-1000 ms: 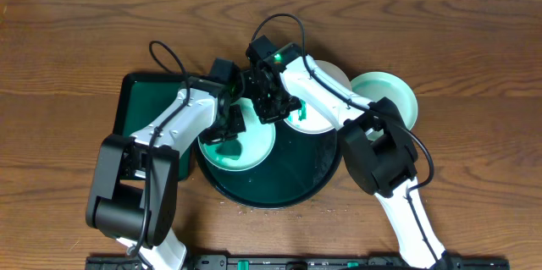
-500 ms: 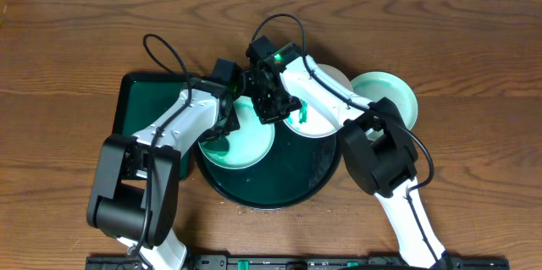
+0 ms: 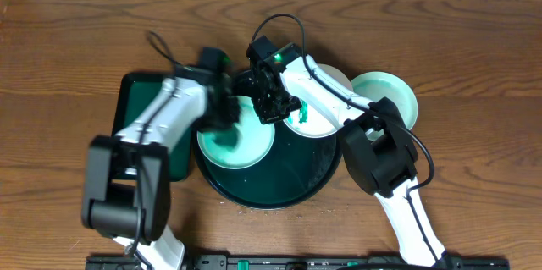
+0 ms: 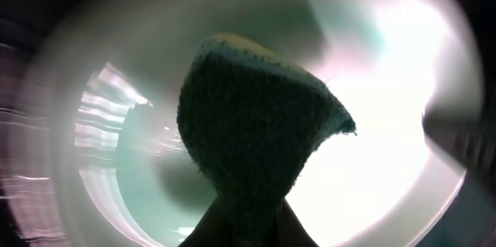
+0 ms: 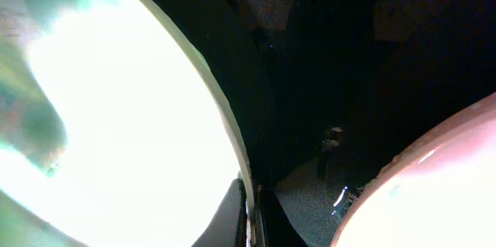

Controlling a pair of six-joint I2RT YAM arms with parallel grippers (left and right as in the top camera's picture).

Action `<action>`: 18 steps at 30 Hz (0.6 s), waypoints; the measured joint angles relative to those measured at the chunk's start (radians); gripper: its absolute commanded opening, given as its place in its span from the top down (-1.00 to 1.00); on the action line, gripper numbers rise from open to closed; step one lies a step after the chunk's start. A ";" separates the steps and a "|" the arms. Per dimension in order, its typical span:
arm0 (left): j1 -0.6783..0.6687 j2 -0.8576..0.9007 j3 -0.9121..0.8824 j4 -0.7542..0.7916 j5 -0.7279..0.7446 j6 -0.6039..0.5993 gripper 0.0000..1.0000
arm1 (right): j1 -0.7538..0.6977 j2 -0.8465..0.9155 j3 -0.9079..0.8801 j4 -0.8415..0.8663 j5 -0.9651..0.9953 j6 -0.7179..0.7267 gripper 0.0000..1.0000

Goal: Clean dirty plates on tray and stack at the side
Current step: 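Return the sponge to the basin and lift the plate with the right gripper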

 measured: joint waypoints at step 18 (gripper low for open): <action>0.419 -0.237 0.131 -0.117 -0.143 -0.026 0.86 | 0.016 -0.007 -0.007 -0.077 -0.013 0.044 0.98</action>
